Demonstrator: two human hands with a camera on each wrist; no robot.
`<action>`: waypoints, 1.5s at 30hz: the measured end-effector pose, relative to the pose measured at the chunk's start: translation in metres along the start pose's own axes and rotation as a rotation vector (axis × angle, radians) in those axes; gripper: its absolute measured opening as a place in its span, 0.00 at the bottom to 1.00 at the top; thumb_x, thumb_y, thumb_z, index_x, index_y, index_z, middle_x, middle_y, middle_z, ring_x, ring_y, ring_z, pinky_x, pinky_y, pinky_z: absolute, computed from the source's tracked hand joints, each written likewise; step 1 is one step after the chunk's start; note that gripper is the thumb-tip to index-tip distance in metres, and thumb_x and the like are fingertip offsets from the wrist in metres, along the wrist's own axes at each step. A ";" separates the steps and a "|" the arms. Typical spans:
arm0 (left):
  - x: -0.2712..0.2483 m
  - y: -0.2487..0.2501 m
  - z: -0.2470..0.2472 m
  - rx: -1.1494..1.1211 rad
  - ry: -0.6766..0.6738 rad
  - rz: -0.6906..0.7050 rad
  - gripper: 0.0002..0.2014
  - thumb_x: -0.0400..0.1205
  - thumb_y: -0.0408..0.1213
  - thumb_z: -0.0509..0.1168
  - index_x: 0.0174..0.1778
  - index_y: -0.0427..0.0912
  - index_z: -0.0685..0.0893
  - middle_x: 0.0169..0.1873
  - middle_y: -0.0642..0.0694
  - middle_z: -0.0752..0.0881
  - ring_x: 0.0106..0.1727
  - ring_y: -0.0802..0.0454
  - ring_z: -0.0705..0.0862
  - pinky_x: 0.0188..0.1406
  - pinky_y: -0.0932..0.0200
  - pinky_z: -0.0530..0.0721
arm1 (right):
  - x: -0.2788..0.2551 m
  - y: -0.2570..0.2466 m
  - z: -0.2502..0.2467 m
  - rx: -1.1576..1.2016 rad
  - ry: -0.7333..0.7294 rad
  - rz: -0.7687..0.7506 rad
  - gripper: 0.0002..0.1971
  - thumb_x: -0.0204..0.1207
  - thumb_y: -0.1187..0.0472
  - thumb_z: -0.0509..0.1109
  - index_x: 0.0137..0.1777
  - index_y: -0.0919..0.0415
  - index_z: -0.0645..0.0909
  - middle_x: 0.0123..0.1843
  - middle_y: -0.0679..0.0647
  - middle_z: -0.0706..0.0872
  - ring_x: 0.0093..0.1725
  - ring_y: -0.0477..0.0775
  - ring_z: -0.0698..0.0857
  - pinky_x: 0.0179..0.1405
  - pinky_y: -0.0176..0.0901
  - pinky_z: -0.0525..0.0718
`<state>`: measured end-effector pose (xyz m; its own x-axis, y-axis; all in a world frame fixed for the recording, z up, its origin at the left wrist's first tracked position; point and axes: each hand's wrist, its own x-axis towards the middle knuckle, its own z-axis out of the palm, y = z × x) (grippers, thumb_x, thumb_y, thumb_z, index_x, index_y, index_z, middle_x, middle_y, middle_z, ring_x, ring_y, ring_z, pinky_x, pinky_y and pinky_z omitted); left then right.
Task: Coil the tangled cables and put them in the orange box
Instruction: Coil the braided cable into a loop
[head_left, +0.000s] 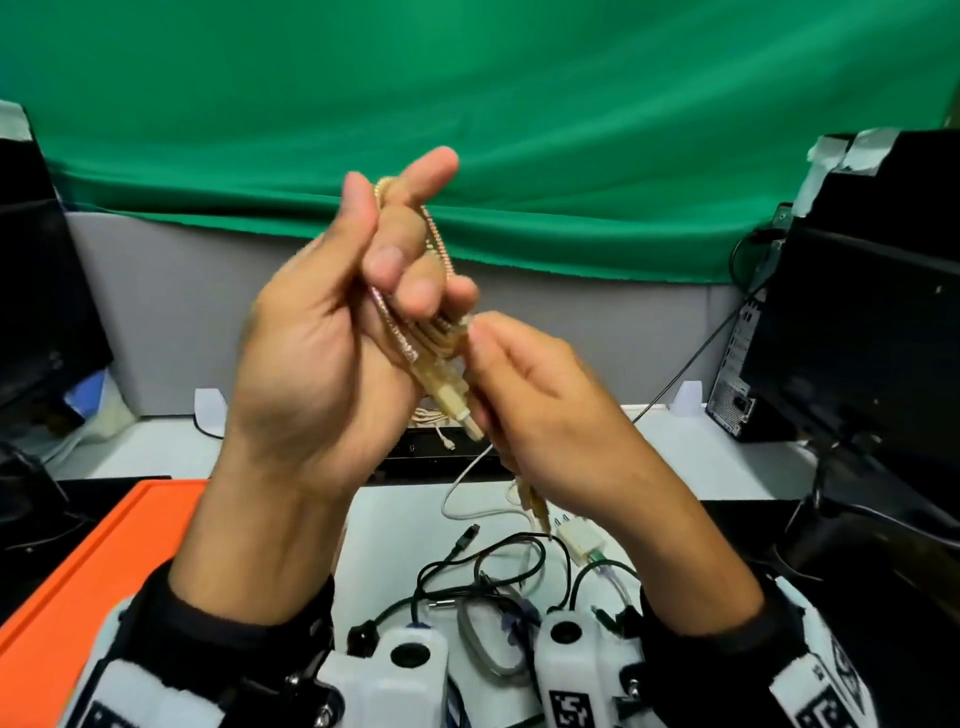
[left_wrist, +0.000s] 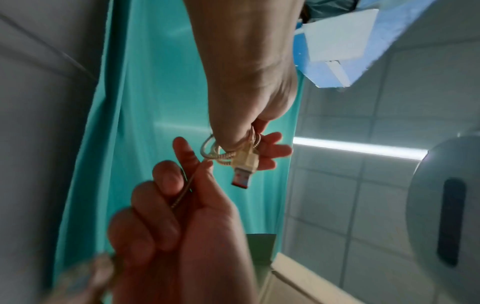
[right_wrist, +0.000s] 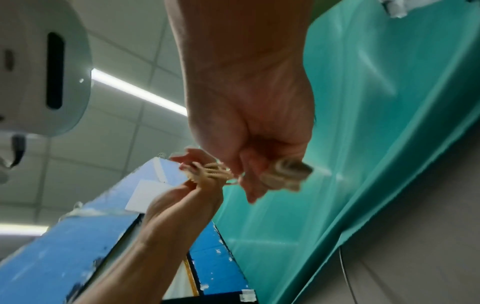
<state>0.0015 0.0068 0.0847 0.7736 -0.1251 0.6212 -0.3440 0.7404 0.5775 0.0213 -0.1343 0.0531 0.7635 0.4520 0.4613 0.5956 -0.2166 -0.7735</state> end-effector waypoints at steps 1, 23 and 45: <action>0.000 -0.004 0.001 0.213 0.084 0.094 0.18 0.94 0.39 0.46 0.67 0.30 0.74 0.27 0.53 0.80 0.28 0.57 0.85 0.41 0.61 0.87 | 0.000 0.000 0.001 -0.105 -0.041 -0.005 0.14 0.92 0.53 0.57 0.42 0.45 0.76 0.28 0.46 0.77 0.24 0.43 0.71 0.26 0.41 0.70; -0.006 -0.009 -0.014 1.055 -0.075 -0.616 0.32 0.88 0.59 0.52 0.20 0.46 0.72 0.16 0.49 0.61 0.19 0.53 0.52 0.20 0.63 0.49 | -0.018 -0.023 -0.027 -0.681 -0.003 -0.143 0.18 0.77 0.35 0.59 0.41 0.48 0.78 0.46 0.45 0.76 0.50 0.50 0.79 0.51 0.51 0.78; 0.004 -0.024 -0.016 0.629 0.157 -0.416 0.27 0.84 0.50 0.64 0.56 0.23 0.84 0.21 0.51 0.71 0.27 0.52 0.74 0.33 0.57 0.72 | 0.007 0.014 -0.010 -0.249 0.551 -0.244 0.16 0.88 0.49 0.63 0.43 0.60 0.73 0.29 0.47 0.83 0.37 0.46 0.90 0.27 0.42 0.79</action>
<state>0.0212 -0.0009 0.0646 0.9557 -0.1812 0.2321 -0.2102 0.1322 0.9687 0.0370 -0.1432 0.0502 0.5753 0.0177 0.8178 0.7578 -0.3880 -0.5246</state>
